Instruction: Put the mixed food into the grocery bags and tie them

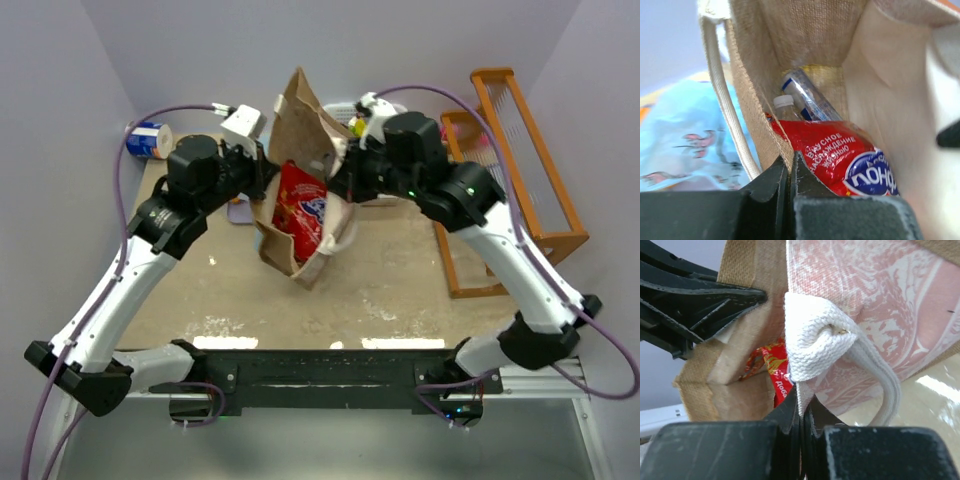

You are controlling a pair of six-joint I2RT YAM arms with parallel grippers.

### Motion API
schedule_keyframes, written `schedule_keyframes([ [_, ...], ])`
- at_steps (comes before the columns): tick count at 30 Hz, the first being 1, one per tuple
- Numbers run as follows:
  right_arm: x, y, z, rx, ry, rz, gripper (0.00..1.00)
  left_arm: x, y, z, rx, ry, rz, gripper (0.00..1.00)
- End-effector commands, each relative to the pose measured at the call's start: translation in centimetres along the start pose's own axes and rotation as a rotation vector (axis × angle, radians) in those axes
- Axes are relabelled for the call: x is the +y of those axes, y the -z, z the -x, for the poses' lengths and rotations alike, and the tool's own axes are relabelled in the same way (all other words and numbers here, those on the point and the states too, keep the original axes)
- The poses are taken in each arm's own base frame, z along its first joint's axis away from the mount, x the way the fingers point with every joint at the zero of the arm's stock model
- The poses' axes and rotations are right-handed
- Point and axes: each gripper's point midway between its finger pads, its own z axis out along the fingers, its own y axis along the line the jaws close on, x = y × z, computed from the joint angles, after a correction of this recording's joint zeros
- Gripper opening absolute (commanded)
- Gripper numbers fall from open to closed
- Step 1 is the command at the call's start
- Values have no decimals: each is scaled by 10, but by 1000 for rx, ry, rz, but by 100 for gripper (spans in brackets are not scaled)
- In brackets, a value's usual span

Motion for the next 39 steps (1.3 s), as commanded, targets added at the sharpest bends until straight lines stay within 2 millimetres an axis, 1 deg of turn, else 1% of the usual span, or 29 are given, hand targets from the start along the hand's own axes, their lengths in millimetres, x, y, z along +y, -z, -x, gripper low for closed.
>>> schedule_keyframes([
  [1,111,5,85,-285,108,355,0,57,36,85,-260,-29,274,0],
  [2,125,12,96,-318,123,387,0,75,43,85,-255,-18,327,0],
  [3,136,-10,86,-283,140,401,0,83,47,89,-262,-16,347,0],
  [4,144,-15,86,-290,159,415,0,93,50,91,-264,-15,375,0],
  [5,154,-14,91,-310,168,439,0,113,57,91,-257,-11,433,0],
  [6,163,-29,82,-289,180,454,0,125,61,89,-251,-5,469,0],
  [7,171,-32,84,-304,182,476,0,136,63,87,-243,1,496,0],
  [8,177,-34,86,-317,184,491,0,163,74,80,-229,27,564,0],
  [9,183,-43,80,-307,195,500,0,172,76,75,-219,41,556,0],
  [10,191,-42,83,-332,201,520,0,182,84,72,-219,58,576,0],
  [11,194,-46,82,-339,206,523,0,207,99,65,-222,89,640,0],
  [13,207,-53,79,-363,216,552,0,218,115,67,-248,101,673,0],
  [15,218,-60,73,-361,224,578,0,236,134,66,-258,121,743,0],
  [16,222,-71,69,-360,229,587,0,245,145,66,-263,124,784,0],
  [18,234,-76,63,-364,252,623,0,256,157,62,-257,135,842,0],
  [19,238,-80,62,-372,260,631,0,266,165,59,-252,143,882,0],
  [20,240,-92,56,-364,271,633,0,272,169,52,-239,152,907,0],
  [22,245,-99,53,-382,296,647,0,290,184,40,-222,171,1004,0],
  [23,244,-110,46,-369,305,642,0,296,186,31,-205,186,1024,0],
  [25,244,-119,42,-377,319,644,0,304,194,22,-197,205,1057,0],
  [26,246,-123,40,-374,326,653,0,306,194,15,-187,217,1064,0],
  [27,246,-134,30,-353,345,664,0,309,198,10,-183,225,1092,0],
  [29,251,-139,24,-342,365,693,0,311,206,-2,-166,251,1137,0],
  [30,249,-154,15,-321,377,684,0,313,212,-5,-166,258,1166,0],
  [31,248,-161,9,-307,384,678,0,310,218,-5,-179,257,1181,0],
  [34,242,-183,-7,-274,408,663,0,309,232,-21,-158,283,1253,0],
  [36,241,-193,-17,-255,416,667,0,308,237,-31,-147,300,1287,0],
  [37,240,-198,-20,-249,417,668,0,304,239,-30,-162,299,1285,0],
  [39,239,-206,-28,-235,412,669,0,302,237,-40,-153,313,1278,0],
])
